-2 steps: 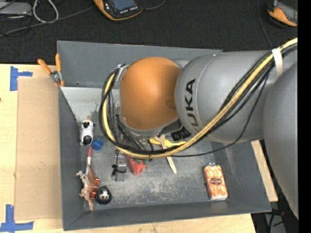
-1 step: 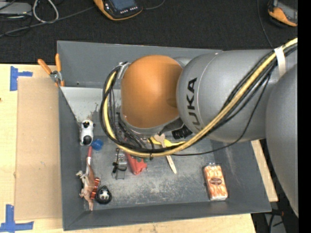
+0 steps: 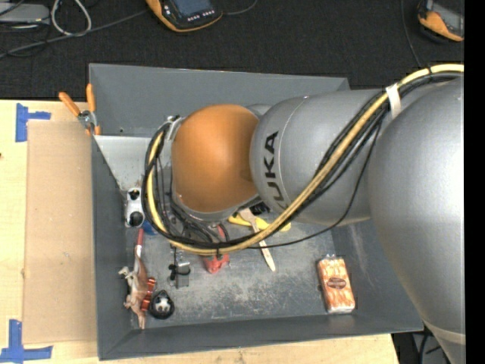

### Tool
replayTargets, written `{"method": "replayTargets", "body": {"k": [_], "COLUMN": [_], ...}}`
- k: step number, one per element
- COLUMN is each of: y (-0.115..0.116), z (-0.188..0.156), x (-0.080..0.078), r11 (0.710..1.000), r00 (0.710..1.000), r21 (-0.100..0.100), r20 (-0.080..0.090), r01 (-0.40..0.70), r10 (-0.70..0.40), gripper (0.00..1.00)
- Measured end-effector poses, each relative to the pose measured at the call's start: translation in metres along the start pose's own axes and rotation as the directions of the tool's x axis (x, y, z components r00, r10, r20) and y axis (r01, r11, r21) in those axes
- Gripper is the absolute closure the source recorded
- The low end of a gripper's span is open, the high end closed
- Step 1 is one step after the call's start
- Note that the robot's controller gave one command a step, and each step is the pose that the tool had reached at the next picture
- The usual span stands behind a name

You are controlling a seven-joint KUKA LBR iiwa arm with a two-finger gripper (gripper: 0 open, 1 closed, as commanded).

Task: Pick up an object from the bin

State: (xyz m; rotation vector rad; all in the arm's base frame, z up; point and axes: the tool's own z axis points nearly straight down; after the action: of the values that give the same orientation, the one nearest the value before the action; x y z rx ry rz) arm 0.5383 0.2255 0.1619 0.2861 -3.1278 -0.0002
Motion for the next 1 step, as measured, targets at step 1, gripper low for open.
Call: {"method": "replayTargets", "body": {"k": [1], "y": [0.0228], "z": [0.0028], "x": [-0.0028], "r11": [0.978], "r00": [0.978], "r21": [-0.001], "r20": [0.005], "r01": [0.21], "r10": [-0.21], "gripper": [0.0]}}
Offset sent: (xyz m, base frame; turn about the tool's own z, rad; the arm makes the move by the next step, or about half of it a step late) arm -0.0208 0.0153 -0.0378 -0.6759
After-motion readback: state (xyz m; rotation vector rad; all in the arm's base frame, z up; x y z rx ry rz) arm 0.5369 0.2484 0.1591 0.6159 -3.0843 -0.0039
